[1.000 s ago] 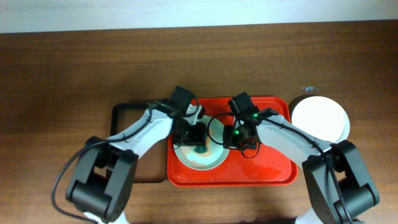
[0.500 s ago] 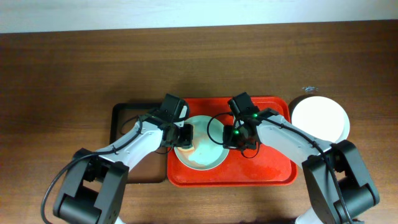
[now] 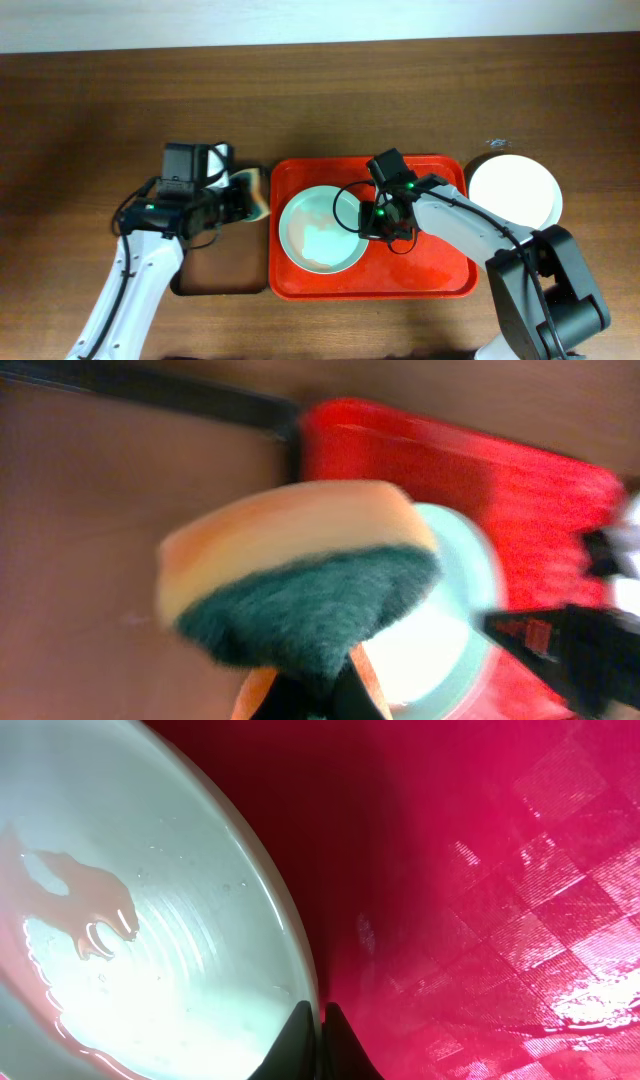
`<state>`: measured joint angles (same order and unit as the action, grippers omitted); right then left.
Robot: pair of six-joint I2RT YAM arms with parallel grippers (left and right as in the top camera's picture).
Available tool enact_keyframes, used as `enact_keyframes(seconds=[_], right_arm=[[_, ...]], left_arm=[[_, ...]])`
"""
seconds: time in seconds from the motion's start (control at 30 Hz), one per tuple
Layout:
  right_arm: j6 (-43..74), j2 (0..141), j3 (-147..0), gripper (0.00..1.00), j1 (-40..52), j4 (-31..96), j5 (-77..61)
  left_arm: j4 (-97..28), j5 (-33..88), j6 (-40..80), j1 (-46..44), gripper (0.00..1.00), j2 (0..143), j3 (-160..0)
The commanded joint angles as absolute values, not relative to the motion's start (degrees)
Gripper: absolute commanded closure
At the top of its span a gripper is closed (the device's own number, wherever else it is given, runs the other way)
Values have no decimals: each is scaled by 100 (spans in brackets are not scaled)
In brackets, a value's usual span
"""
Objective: Clean dirty plates on tray and stack at the side
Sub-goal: 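Return the sponge to the black tray and raise the left gripper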
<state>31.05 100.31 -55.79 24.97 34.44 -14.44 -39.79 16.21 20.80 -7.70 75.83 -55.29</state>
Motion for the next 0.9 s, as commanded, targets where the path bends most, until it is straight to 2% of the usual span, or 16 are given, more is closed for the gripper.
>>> enact_keyframes(seconds=[0.0, 0.2, 0.23, 0.27, 0.3, 0.43, 0.47, 0.87], right_arm=[[3046, 9979, -5516, 96, 2550, 3450, -1389], [3046, 9979, -5516, 96, 2550, 3441, -1389], [3048, 9979, -5516, 96, 2550, 3439, -1389], [3048, 9979, -5516, 95, 2550, 3424, -1391], [3048, 9979, -5516, 95, 2550, 3426, -1391], [3046, 9979, -5516, 94, 2550, 3426, -1391], [3046, 9979, -5516, 94, 2550, 3424, -1389], [3046, 9979, -5516, 96, 2550, 3380, -1372]], left_arm=[[-4515, -115, 1811, -585, 100, 7780, -5424], [-4086, 143, 1441, -585, 100, 9096, -4965], [-4088, 287, 1439, -585, 92, 9091, -4980], [-4222, 493, 1441, -585, 52, 9054, -5144], [-4473, 742, 1446, -585, 35, 8989, -5437], [-5395, 836, 1444, -582, 32, 8600, -6831], [-5496, 283, 1446, -585, 0, 8281, -7242], [-5498, 62, 1446, -585, 1, 8007, -7262]])
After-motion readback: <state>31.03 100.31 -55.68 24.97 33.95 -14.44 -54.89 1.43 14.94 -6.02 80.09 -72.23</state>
